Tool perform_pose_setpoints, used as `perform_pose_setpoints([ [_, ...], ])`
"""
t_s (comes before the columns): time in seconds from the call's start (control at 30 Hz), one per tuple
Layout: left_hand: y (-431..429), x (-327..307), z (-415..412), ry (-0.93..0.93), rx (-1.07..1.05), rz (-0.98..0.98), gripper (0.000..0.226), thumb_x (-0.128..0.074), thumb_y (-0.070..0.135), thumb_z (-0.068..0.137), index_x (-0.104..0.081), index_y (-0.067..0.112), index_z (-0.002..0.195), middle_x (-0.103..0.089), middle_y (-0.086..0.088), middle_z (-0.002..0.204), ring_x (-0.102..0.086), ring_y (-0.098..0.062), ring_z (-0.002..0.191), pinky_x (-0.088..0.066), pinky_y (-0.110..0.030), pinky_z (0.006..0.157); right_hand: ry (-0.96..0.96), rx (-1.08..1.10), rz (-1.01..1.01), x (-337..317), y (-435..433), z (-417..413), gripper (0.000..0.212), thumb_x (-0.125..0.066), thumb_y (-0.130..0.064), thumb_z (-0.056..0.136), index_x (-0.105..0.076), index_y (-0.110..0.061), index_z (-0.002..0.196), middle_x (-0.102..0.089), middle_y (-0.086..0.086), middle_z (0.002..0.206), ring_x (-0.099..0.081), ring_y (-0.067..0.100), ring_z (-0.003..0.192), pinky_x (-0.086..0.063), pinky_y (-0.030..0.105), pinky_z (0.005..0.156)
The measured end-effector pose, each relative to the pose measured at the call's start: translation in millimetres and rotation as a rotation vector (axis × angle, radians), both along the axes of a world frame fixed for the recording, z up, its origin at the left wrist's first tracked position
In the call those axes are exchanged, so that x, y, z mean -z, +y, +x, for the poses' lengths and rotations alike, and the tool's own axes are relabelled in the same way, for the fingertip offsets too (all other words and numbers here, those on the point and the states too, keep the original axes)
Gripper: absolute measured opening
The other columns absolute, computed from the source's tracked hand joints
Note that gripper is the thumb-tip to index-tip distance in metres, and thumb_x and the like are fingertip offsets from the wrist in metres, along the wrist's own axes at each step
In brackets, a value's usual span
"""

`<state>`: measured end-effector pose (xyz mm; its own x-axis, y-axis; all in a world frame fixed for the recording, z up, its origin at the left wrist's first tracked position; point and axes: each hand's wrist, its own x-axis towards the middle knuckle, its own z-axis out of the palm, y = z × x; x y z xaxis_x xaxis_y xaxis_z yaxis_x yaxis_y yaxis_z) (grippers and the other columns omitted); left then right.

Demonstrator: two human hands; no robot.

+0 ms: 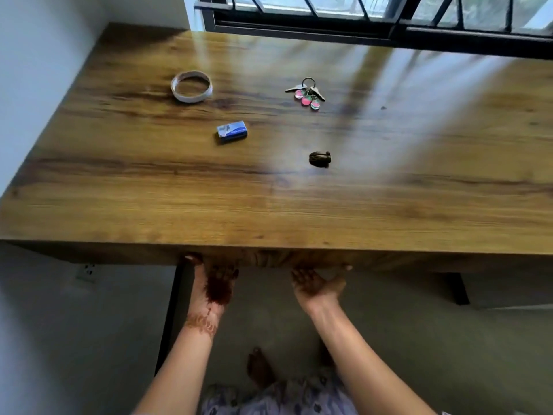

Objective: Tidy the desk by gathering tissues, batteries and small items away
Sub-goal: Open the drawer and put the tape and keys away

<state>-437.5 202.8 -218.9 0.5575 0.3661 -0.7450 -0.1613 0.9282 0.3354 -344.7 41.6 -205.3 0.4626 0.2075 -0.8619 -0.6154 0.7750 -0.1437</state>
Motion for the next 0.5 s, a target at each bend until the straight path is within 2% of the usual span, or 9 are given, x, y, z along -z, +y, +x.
perform_pose_setpoints([
  [0.13,-6,-2,-11,-0.033,-0.021,0.003,0.043,-0.039,0.051,0.092,-0.06,0.018,0.11,-0.068,-0.005,0.112,-0.064,-0.021,0.101,-0.035,-0.037,0.104,0.0,-0.032,-0.034,-1,-4,-12,0.103,-0.034,-0.077,0.077,-0.028,0.005,0.138,-0.035,0.021,0.144,-0.034,0.033,0.133,-0.024,0.04,0.114],
  [0.2,-10,-5,-22,-0.033,0.042,0.039,0.037,-0.055,0.047,0.082,-0.06,0.018,0.104,-0.064,-0.003,0.117,-0.067,-0.019,0.094,-0.033,-0.036,0.105,0.01,-0.047,-0.05,1,-8,-20,0.104,-0.031,-0.078,0.077,-0.027,0.005,0.139,-0.033,0.022,0.145,-0.033,0.033,0.134,-0.023,0.039,0.114],
  [0.27,-10,-5,-35,-0.012,0.1,0.057,0.056,-0.08,0.042,0.057,-0.059,0.017,0.102,-0.059,-0.003,0.12,-0.06,-0.018,0.098,-0.031,-0.036,0.106,0.02,-0.087,-0.066,3,-15,-29,0.103,-0.028,-0.077,0.078,-0.026,0.005,0.139,-0.033,0.023,0.145,-0.034,0.034,0.134,-0.023,0.039,0.113],
  [0.3,-9,-3,-40,-0.001,0.105,0.07,0.052,-0.079,0.042,0.06,-0.058,0.017,0.101,-0.058,-0.005,0.121,-0.057,-0.018,0.1,-0.03,-0.036,0.107,0.013,-0.117,-0.071,5,-20,-33,0.101,-0.026,-0.076,0.079,-0.027,0.005,0.139,-0.034,0.023,0.145,-0.035,0.035,0.133,-0.024,0.04,0.113],
  [0.33,-10,-5,-44,0.005,0.115,0.053,0.041,-0.066,0.045,0.075,-0.057,0.016,0.102,-0.055,-0.006,0.124,-0.056,-0.018,0.102,-0.028,-0.036,0.109,0.001,-0.161,-0.087,5,-25,-38,0.096,-0.026,-0.073,0.082,-0.028,0.004,0.138,-0.036,0.023,0.143,-0.037,0.035,0.132,-0.026,0.04,0.112],
  [0.37,-10,-7,-49,0.027,0.139,0.058,0.045,-0.049,0.052,0.083,-0.056,0.014,0.105,-0.051,-0.008,0.126,-0.054,-0.02,0.106,-0.027,-0.036,0.11,-0.019,-0.218,-0.122,5,-29,-42,0.088,-0.026,-0.068,0.086,-0.032,0.004,0.137,-0.039,0.023,0.142,-0.039,0.035,0.13,-0.029,0.041,0.109],
  [0.4,-13,-8,-55,0.068,0.193,0.078,0.057,-0.04,0.059,0.082,-0.053,0.011,0.111,-0.05,-0.01,0.127,-0.053,-0.021,0.11,-0.029,-0.036,0.11,-0.05,-0.29,-0.195,3,-34,-48,0.075,-0.026,-0.058,0.092,-0.038,0.003,0.133,-0.043,0.024,0.139,-0.043,0.035,0.127,-0.033,0.04,0.104],
  [0.47,-20,-19,-66,0.165,0.397,0.279,0.061,-0.04,0.057,0.083,-0.051,0.008,0.117,-0.057,-0.014,0.123,-0.056,-0.025,0.109,-0.037,-0.035,0.103,-0.206,-0.439,-0.508,-9,-42,-64,0.043,-0.032,-0.034,0.099,-0.052,0.0,0.116,-0.054,0.026,0.126,-0.058,0.034,0.105,-0.044,0.034,0.087],
  [0.5,-24,-26,-72,0.228,0.514,0.479,0.053,-0.044,0.051,0.087,-0.056,0.007,0.114,-0.062,-0.016,0.118,-0.059,-0.025,0.105,-0.041,-0.032,0.098,-0.358,-0.496,-0.734,-16,-47,-73,0.028,-0.038,-0.025,0.099,-0.057,-0.006,0.102,-0.061,0.026,0.115,-0.062,0.03,0.09,-0.046,0.028,0.078],
])
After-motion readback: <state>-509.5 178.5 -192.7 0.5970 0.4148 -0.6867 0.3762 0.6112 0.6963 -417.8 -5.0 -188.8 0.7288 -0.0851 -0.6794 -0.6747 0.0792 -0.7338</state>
